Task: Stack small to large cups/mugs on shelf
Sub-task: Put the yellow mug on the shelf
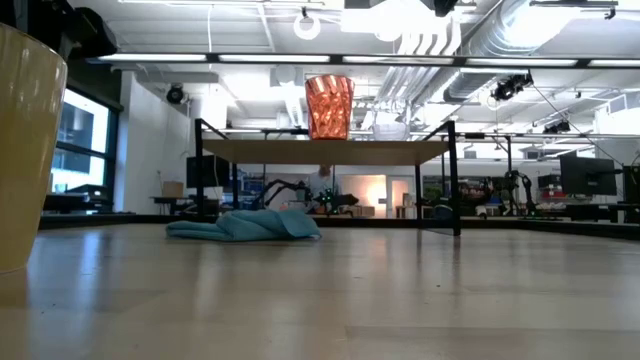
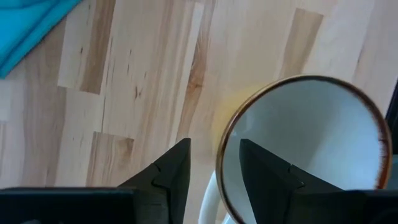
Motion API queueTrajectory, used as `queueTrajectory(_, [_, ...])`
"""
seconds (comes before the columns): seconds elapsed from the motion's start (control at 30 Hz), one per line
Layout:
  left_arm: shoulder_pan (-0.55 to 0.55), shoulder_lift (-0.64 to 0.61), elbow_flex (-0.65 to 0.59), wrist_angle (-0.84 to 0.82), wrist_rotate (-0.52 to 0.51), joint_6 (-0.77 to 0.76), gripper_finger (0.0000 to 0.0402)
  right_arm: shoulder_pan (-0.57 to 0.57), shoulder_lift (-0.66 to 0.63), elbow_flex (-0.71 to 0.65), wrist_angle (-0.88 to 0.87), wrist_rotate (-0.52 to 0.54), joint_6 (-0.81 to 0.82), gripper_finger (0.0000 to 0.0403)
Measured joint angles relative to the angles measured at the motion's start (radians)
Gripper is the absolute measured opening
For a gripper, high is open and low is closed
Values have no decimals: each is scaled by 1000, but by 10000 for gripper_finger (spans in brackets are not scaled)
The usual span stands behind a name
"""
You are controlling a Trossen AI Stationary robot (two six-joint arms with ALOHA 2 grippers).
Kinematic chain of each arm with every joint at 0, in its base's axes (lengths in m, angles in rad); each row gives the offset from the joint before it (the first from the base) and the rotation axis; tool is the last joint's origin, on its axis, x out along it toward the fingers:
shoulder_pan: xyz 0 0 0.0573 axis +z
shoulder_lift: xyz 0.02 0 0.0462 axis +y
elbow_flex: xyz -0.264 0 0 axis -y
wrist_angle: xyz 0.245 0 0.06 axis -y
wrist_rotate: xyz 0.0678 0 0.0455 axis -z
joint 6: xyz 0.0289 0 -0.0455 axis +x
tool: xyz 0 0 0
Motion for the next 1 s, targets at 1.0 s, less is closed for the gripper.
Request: queueTrajectory(1.0, [0, 39, 3, -24, -35, 48, 15, 13, 0, 0, -6, 1, 8, 79])
